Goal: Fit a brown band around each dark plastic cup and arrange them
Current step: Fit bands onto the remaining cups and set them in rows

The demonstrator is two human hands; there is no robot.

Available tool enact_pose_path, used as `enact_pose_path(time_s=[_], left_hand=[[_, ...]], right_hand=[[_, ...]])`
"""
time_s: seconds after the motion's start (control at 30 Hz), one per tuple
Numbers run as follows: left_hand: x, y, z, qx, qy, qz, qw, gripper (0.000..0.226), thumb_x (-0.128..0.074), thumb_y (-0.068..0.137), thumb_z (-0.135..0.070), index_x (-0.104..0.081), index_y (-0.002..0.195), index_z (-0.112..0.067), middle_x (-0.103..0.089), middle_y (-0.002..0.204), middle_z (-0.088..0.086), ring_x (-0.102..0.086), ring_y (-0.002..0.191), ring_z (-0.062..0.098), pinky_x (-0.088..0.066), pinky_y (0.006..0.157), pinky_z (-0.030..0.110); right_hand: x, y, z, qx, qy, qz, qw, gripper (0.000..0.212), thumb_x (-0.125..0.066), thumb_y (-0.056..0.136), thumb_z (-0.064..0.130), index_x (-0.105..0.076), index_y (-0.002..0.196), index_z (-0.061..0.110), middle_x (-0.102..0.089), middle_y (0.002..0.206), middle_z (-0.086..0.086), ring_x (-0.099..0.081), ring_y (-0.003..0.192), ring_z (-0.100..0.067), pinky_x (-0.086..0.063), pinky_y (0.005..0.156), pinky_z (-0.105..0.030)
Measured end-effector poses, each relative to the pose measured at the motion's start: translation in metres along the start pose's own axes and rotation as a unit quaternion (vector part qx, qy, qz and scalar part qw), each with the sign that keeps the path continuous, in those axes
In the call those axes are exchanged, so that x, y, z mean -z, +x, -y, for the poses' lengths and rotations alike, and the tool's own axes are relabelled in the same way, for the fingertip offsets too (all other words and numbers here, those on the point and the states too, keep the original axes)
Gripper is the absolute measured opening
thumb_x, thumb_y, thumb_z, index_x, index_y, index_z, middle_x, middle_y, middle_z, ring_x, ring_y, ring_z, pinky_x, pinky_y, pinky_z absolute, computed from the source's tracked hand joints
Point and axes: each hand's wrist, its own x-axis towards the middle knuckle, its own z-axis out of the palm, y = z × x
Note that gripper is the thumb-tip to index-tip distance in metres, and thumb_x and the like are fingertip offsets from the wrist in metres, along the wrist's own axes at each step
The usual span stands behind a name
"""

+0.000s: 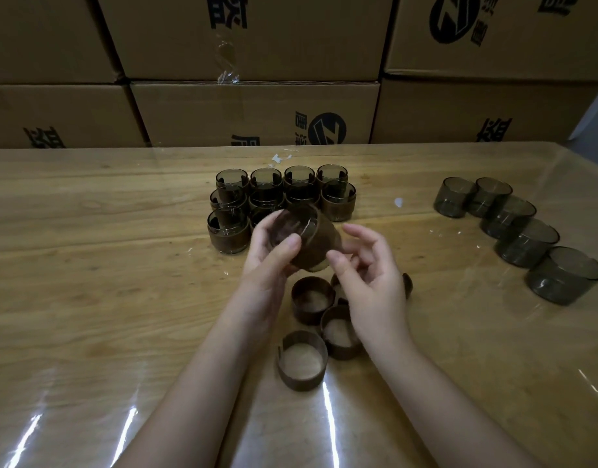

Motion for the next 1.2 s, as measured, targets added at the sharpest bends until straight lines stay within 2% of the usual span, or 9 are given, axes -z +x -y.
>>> enact_pose_path(time_s=[0.17, 0.27, 0.33, 0.4, 0.57, 0.73, 0.83, 1.0, 1.2], left_hand=[[0.007, -0.005, -0.004, -0.018, 0.145, 0.068, 0.987, 0.072, -0.078, 0.057, -0.039, -0.052, 0.125, -0.038, -0.060, 0.122, -0.002, -0.063, 0.109, 0.010, -0.053, 0.084, 0.023], [-0.001, -0.007, 0.002, -0.045, 0.139, 0.045, 0.988, 0.073, -0.081, 0.060, -0.026, -0.050, 0.126, -0.037, -0.059, 0.124, 0.003, -0.065, 0.107, 0.010, -0.052, 0.084, 0.021], [-0.005, -0.006, 0.004, -0.050, 0.113, 0.027, 0.992, 0.075, -0.079, 0.060, -0.019, -0.049, 0.127, -0.035, -0.057, 0.124, 0.007, -0.066, 0.103, 0.012, -0.054, 0.085, 0.026], [-0.005, -0.006, 0.005, -0.040, 0.091, 0.023, 0.995, 0.077, -0.078, 0.057, -0.024, -0.050, 0.127, -0.036, -0.055, 0.126, 0.010, -0.066, 0.100, 0.018, -0.055, 0.089, 0.036], [-0.001, -0.005, 0.005, -0.026, 0.074, 0.041, 0.996, 0.075, -0.079, 0.057, -0.028, -0.054, 0.127, -0.037, -0.051, 0.133, 0.010, -0.064, 0.109, 0.024, -0.054, 0.091, 0.039], [0.003, -0.003, 0.001, 0.007, 0.014, 0.070, 0.997, 0.065, -0.071, 0.062, -0.020, -0.054, 0.125, -0.023, -0.055, 0.129, 0.007, -0.066, 0.105, 0.025, -0.057, 0.076, 0.036], [0.005, -0.003, -0.001, 0.011, -0.008, 0.062, 0.998, 0.054, -0.062, 0.072, -0.007, -0.055, 0.125, -0.017, -0.054, 0.133, 0.009, -0.066, 0.107, 0.029, -0.059, 0.076, 0.041], [0.006, -0.002, -0.004, -0.007, 0.042, 0.050, 0.998, 0.054, -0.065, 0.077, -0.011, -0.055, 0.128, -0.023, -0.057, 0.135, 0.002, -0.064, 0.112, 0.026, -0.058, 0.082, 0.047], [0.003, -0.004, -0.003, -0.005, 0.032, 0.047, 0.998, 0.044, -0.066, 0.077, -0.011, -0.059, 0.119, -0.023, -0.053, 0.128, 0.012, -0.067, 0.104, 0.023, -0.059, 0.074, 0.037]], right_hand=[[0.005, 0.000, -0.001, 0.063, -0.040, -0.018, 0.997, 0.028, -0.050, 0.093, 0.029, -0.053, 0.113, 0.049, -0.057, 0.122, -0.005, -0.059, 0.110, -0.006, -0.051, 0.090, -0.023], [0.006, 0.003, -0.005, 0.055, -0.096, 0.001, 0.994, 0.030, -0.048, 0.091, 0.047, -0.045, 0.120, 0.053, -0.051, 0.127, 0.008, -0.050, 0.119, 0.002, -0.047, 0.097, -0.023], [0.005, 0.002, -0.007, 0.048, -0.115, 0.028, 0.992, 0.042, -0.046, 0.086, 0.055, -0.039, 0.127, 0.049, -0.049, 0.130, 0.013, -0.048, 0.122, 0.000, -0.046, 0.096, -0.021], [0.004, 0.001, -0.008, 0.031, -0.100, 0.057, 0.993, 0.049, -0.045, 0.084, 0.058, -0.036, 0.130, 0.046, -0.049, 0.129, 0.018, -0.051, 0.119, -0.001, -0.049, 0.092, -0.019], [0.007, 0.004, -0.007, 0.038, -0.058, 0.085, 0.994, 0.047, -0.049, 0.083, 0.055, -0.033, 0.127, 0.059, -0.045, 0.124, 0.037, -0.052, 0.116, 0.002, -0.050, 0.086, -0.016], [0.006, 0.003, -0.008, 0.034, -0.056, 0.095, 0.993, 0.048, -0.053, 0.086, 0.050, -0.032, 0.129, 0.059, -0.044, 0.139, 0.019, -0.049, 0.126, -0.005, -0.048, 0.098, -0.027], [0.006, 0.005, -0.009, 0.030, -0.037, 0.096, 0.994, 0.047, -0.052, 0.091, 0.037, -0.034, 0.130, 0.054, -0.044, 0.140, 0.020, -0.047, 0.125, 0.005, -0.045, 0.097, -0.017], [0.007, 0.006, -0.009, 0.021, -0.018, 0.117, 0.993, 0.048, -0.050, 0.092, 0.034, -0.032, 0.133, 0.050, -0.042, 0.138, 0.023, -0.045, 0.122, 0.014, -0.042, 0.092, -0.008], [0.007, 0.005, -0.010, 0.012, -0.027, 0.106, 0.994, 0.040, -0.047, 0.099, 0.028, -0.033, 0.134, 0.043, -0.043, 0.129, 0.027, -0.043, 0.115, 0.023, -0.038, 0.088, -0.001]])
